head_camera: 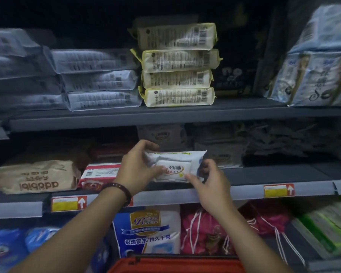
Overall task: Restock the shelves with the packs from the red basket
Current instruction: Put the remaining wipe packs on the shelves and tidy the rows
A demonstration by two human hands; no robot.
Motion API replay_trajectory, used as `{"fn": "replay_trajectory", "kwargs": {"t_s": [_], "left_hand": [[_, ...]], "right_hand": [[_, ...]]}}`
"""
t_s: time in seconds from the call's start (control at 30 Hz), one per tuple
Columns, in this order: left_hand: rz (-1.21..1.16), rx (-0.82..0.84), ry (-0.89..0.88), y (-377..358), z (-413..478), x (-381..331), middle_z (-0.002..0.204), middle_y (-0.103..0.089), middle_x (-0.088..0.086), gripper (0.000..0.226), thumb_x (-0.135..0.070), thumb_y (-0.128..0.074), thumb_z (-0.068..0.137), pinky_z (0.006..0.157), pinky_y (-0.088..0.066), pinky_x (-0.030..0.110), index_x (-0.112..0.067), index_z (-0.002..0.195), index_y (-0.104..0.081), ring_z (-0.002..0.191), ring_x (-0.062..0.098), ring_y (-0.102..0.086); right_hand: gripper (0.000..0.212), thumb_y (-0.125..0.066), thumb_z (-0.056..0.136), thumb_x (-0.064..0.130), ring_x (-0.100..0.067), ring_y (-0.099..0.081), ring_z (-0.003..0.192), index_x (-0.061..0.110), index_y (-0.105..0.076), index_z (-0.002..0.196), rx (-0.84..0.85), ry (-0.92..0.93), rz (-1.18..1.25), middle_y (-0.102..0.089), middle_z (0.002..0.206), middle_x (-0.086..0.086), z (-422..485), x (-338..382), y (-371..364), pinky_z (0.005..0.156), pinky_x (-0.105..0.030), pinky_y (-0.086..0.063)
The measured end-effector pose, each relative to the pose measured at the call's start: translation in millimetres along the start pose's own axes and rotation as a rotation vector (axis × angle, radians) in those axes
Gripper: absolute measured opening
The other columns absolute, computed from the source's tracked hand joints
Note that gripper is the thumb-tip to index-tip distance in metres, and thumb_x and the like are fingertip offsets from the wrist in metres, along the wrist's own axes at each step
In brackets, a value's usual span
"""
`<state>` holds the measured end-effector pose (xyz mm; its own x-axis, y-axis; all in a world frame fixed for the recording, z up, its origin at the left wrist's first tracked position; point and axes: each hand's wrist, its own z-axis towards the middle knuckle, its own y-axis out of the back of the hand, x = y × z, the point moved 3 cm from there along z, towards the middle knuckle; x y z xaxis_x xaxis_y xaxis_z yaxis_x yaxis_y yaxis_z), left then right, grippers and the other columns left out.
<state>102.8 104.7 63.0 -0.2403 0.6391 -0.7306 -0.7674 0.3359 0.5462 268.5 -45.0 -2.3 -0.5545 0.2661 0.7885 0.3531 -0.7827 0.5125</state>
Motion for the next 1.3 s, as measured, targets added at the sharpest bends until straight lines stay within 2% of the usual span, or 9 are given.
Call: {"fn": "replay_trajectory", "kwargs": {"t_s": [0.13, 0.27, 0.4, 0.67, 0.8, 0.9, 1.0, 1.17, 1.3], "left_hand": [[0.554, -0.138, -0.131, -12, -5, 8, 0.115, -0.053, -0.001, 0.042, -0.035, -0.085, 0.08, 0.092, -0.054, 0.047, -0.041, 0.115, -0.062, 0.108, 0.026, -0.052], [0.855, -0.158, -0.434, -35, -21, 6, 0.123, -0.059, 0.007, 0.046, -0.012, -0.082, 0.078, 0.081, -0.048, 0.045, -0.035, 0.115, -0.069, 0.113, 0.034, -0.051], [0.863, -0.058, -0.405, -48, -38, 17, 0.135, -0.057, 0.009, 0.074, 0.007, -0.078, 0.068, 0.063, -0.06, 0.036, -0.04, 0.125, -0.069, 0.122, 0.035, -0.051], [0.86, -0.039, -0.263, -49, -28, 14, 0.129, -0.06, 0.008, 0.065, 0.008, -0.081, 0.071, 0.045, -0.055, 0.037, -0.044, 0.108, -0.079, 0.118, 0.039, -0.052], [0.884, 0.022, -0.265, -49, -36, 4, 0.142, -0.05, 0.01, 0.066, 0.003, -0.071, 0.08, 0.07, -0.059, 0.043, -0.043, 0.127, -0.07, 0.127, 0.038, -0.047], [0.946, 0.093, -0.277, -44, -54, -9, 0.157, -0.038, 0.014, 0.068, -0.013, -0.071, 0.084, 0.102, -0.049, 0.05, -0.04, 0.144, -0.053, 0.139, 0.04, -0.038], [0.935, 0.145, -0.311, -35, -89, -12, 0.147, -0.05, 0.012, 0.058, -0.02, -0.069, 0.082, 0.095, -0.052, 0.051, -0.031, 0.138, -0.059, 0.127, 0.04, -0.049], [0.723, 0.52, -0.156, -45, -176, 23, 0.11, -0.071, -0.006, 0.024, -0.046, -0.056, 0.091, 0.075, -0.058, 0.038, -0.036, 0.111, -0.065, 0.102, 0.024, -0.069], [0.751, 1.013, 0.027, -65, -232, 62, 0.124, -0.073, 0.001, 0.033, -0.037, -0.064, 0.094, 0.095, -0.053, 0.032, -0.028, 0.125, -0.069, 0.117, 0.025, -0.067]], "right_hand": [[0.026, -0.069, 0.098, 0.049, -0.018, -0.061, 0.114, 0.035, -0.06, 0.118, -0.006, -0.018, -0.141, -0.061, 0.096, 0.021, 4, -7, -16, 0.096, -0.043, -0.04], [0.024, -0.068, 0.099, 0.047, -0.016, -0.058, 0.115, 0.034, -0.066, 0.119, -0.083, -0.029, -0.178, -0.071, 0.105, 0.014, 6, -6, -24, 0.09, -0.04, -0.029], [0.024, -0.069, 0.098, 0.045, -0.017, -0.057, 0.115, 0.033, -0.068, 0.119, -0.098, 0.02, -0.186, -0.072, 0.108, 0.013, 7, -10, -32, 0.088, -0.04, -0.027], [0.049, -0.061, 0.105, 0.029, -0.013, -0.047, 0.137, 0.038, -0.053, 0.152, 0.165, 0.09, -0.204, -0.067, 0.13, 0.01, 4, -11, -17, 0.099, -0.039, -0.028], [0.053, -0.063, 0.103, 0.029, -0.018, -0.037, 0.15, 0.031, -0.052, 0.155, 0.227, 0.108, -0.153, -0.056, 0.149, 0.004, -16, -5, -2, 0.119, -0.044, -0.027], [0.04, -0.067, 0.094, 0.026, -0.029, -0.055, 0.132, 0.026, -0.069, 0.134, 0.105, 0.171, -0.172, -0.07, 0.129, -0.001, -36, -1, 11, 0.11, -0.05, -0.043], [0.022, -0.071, 0.091, 0.016, -0.024, -0.07, 0.104, 0.018, -0.077, 0.112, 0.118, 0.194, -0.132, -0.078, 0.105, -0.001, -68, -8, 18, 0.095, -0.04, -0.054], [0.008, -0.069, 0.094, 0.02, -0.011, -0.07, 0.08, 0.023, -0.077, 0.096, 0.527, 0.053, -0.27, -0.073, 0.081, 0.009, -138, -57, 2, 0.075, -0.026, -0.053], [0.018, -0.069, 0.092, 0.031, -0.016, -0.066, 0.081, 0.016, -0.076, 0.084, 0.87, -0.131, -0.452, -0.073, 0.079, -0.001, -187, -112, -21, 0.069, -0.023, -0.039]]}}
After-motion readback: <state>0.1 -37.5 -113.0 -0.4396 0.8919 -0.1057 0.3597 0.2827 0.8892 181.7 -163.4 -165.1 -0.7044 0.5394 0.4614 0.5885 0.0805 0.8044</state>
